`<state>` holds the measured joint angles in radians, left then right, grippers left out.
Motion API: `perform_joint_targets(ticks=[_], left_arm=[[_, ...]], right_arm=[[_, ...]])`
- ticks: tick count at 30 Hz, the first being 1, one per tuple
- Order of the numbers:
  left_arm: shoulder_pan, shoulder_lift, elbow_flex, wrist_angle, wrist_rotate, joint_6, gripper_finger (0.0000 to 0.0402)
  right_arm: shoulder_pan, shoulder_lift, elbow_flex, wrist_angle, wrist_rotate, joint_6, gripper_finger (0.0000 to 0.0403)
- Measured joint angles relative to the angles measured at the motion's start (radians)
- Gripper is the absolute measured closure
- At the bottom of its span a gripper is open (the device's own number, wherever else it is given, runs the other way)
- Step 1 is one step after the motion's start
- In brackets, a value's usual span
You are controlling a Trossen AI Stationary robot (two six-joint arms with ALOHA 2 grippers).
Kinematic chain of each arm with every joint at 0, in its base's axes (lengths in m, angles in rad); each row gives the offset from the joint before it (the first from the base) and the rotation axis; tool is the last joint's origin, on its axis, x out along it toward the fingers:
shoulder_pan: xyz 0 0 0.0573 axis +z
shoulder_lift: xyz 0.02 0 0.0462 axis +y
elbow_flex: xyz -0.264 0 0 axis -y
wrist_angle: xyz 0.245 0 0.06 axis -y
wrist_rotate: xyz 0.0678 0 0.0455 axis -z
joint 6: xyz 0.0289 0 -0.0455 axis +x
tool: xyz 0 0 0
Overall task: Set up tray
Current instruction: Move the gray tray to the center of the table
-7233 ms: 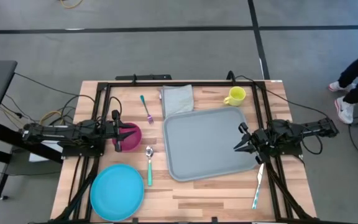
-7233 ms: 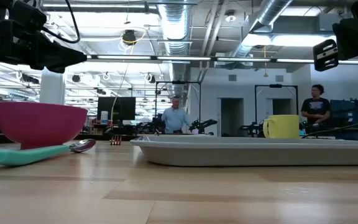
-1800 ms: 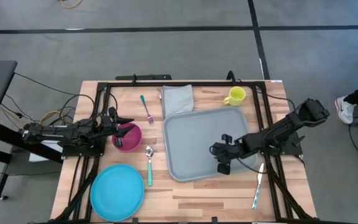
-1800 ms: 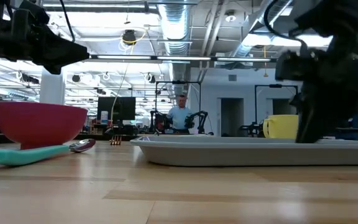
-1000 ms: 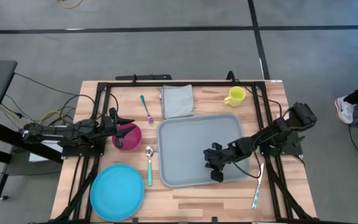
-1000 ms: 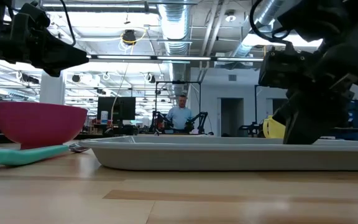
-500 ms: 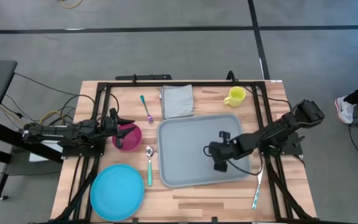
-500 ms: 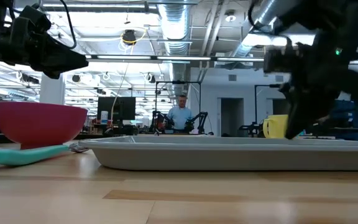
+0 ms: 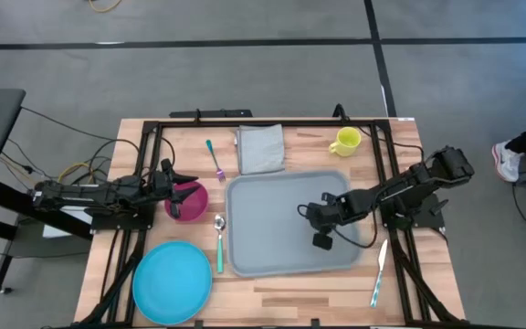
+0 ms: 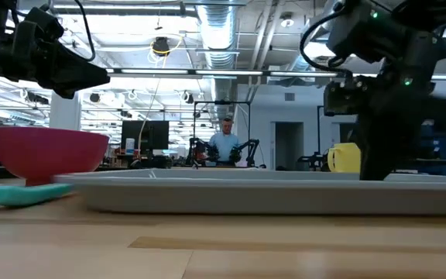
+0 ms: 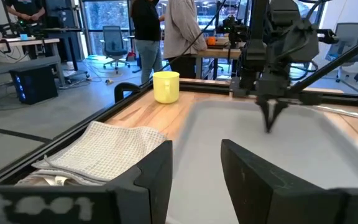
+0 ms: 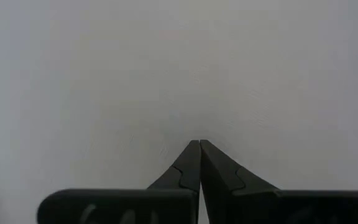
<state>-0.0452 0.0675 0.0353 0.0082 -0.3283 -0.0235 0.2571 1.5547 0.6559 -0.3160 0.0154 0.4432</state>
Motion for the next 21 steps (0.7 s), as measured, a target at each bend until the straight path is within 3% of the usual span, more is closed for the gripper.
perform_joint_targets(ticks=[3,5,21], left_arm=[[0.0,0.0,0.0,-0.001,0.0,0.0,0.0274],[0.0,0.0,0.0,-0.001,0.0,-0.001,0.0274],[0.0,0.0,0.0,-0.002,0.0,-0.025,0.0274]], right_arm=[[0.008,0.002,-0.001,0.047,-0.138,0.041,0.0403],[0.018,0.005,-0.002,0.066,-0.167,0.06,0.0403],[0.157,0.006,-0.005,0.148,-0.094,0.02,0.0403]])
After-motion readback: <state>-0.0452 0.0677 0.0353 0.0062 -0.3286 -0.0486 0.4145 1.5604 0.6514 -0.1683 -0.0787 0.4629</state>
